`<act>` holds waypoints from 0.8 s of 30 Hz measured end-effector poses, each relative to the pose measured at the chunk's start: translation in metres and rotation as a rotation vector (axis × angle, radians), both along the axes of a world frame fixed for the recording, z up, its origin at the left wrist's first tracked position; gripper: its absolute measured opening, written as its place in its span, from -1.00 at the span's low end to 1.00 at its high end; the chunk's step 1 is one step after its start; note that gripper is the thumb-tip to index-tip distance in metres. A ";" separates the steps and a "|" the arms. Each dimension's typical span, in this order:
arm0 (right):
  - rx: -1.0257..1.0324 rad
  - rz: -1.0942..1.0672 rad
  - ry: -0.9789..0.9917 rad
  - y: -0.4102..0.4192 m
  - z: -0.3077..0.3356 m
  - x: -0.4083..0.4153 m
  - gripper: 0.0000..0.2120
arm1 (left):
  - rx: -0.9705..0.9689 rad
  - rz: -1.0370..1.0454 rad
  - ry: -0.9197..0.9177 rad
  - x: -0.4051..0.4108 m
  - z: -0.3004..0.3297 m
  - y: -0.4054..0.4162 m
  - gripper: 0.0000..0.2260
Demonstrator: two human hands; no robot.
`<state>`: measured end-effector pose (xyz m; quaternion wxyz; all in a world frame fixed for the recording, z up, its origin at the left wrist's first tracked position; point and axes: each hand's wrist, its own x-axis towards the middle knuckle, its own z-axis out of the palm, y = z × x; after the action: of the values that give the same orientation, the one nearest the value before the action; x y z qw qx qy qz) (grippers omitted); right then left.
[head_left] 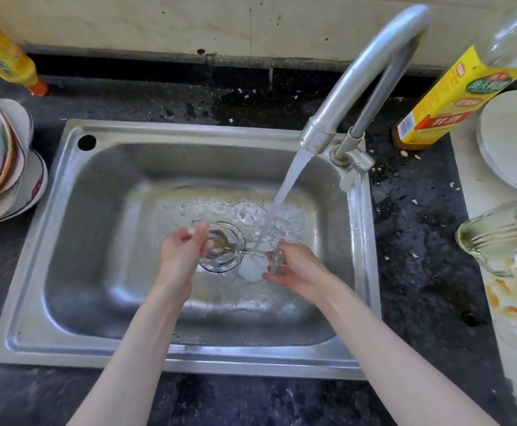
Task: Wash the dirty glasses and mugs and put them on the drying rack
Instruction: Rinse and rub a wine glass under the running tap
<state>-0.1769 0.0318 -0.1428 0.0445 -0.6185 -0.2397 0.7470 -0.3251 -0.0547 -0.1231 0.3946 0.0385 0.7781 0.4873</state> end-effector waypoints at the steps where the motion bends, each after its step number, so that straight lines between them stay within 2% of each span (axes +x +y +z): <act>1: -0.043 -0.058 0.033 0.000 -0.001 0.000 -0.82 | 0.022 -0.045 0.076 0.000 0.005 0.001 -0.82; 7: -0.097 -0.114 0.092 0.009 -0.005 -0.008 -0.85 | 0.196 -0.387 0.423 0.003 0.025 -0.008 -0.79; 11: -0.229 -0.163 0.194 0.014 -0.002 -0.009 -0.87 | 0.270 -0.562 0.537 -0.003 0.032 -0.010 -0.87; 14: -0.192 -0.217 0.288 0.013 -0.002 -0.011 -0.90 | 0.331 -0.609 0.625 -0.009 0.038 -0.007 -0.86; 18: -0.088 -0.210 0.376 0.006 -0.005 -0.015 -0.85 | 0.333 -0.521 0.878 -0.005 0.044 -0.005 -0.79; 19: -0.063 -0.174 0.378 0.004 -0.006 -0.015 -0.83 | 0.329 -0.492 0.836 -0.003 0.045 -0.006 -0.80; 22: -0.006 -0.062 0.334 0.000 -0.010 -0.014 -0.75 | 0.406 -0.428 0.436 -0.002 0.048 -0.006 -0.86; 24: -0.020 -0.060 0.324 -0.003 -0.012 -0.012 -0.77 | 0.477 -0.408 0.313 0.002 0.050 -0.005 -0.82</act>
<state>-0.1885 0.0287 -0.1551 0.0987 -0.4973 -0.2035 0.8376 -0.3233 -0.0601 -0.0735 0.3396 0.3584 0.6696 0.5548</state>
